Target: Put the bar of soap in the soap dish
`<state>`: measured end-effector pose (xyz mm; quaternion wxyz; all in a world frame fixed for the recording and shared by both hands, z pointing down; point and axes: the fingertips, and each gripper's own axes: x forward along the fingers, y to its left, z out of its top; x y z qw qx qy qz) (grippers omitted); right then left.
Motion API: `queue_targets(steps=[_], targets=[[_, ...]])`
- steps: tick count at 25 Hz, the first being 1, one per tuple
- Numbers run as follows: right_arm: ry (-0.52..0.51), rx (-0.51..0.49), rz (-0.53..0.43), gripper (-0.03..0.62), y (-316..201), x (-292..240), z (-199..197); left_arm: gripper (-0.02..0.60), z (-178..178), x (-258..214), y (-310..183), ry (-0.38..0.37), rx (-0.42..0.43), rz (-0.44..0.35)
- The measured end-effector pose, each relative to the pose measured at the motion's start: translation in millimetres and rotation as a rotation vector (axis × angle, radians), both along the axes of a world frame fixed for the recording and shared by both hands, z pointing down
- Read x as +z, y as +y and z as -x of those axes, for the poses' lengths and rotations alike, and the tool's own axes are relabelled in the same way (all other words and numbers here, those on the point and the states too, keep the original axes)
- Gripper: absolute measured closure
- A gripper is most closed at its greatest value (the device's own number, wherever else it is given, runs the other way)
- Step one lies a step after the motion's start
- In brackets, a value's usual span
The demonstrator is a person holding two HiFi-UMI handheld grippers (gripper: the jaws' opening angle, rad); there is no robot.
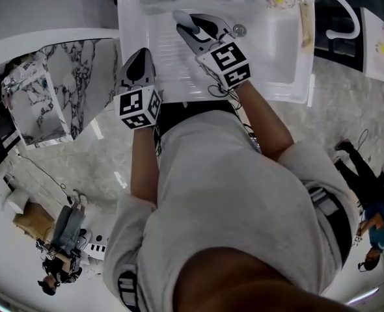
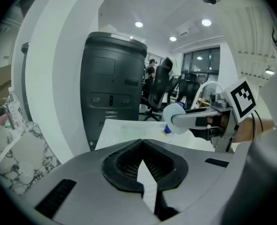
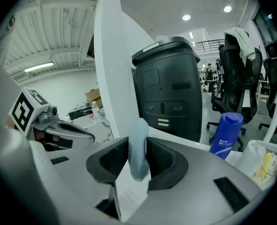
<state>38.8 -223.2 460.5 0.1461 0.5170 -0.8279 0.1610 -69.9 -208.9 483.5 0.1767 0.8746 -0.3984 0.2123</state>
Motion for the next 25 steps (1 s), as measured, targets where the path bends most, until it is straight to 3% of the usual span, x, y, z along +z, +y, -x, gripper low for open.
queue_targets(steps=[11,25], targets=[[0.100,-0.053,-0.004,0.479,-23.9,14.8,12.4,0.563,-0.2,23.7,-25.1,-0.013,0.027,0.031],[0.314,-0.129,0.019,0.479,-61.7,36.1,30.4,0.563,3.3,49.4,-62.5,0.008,0.082,0.098]])
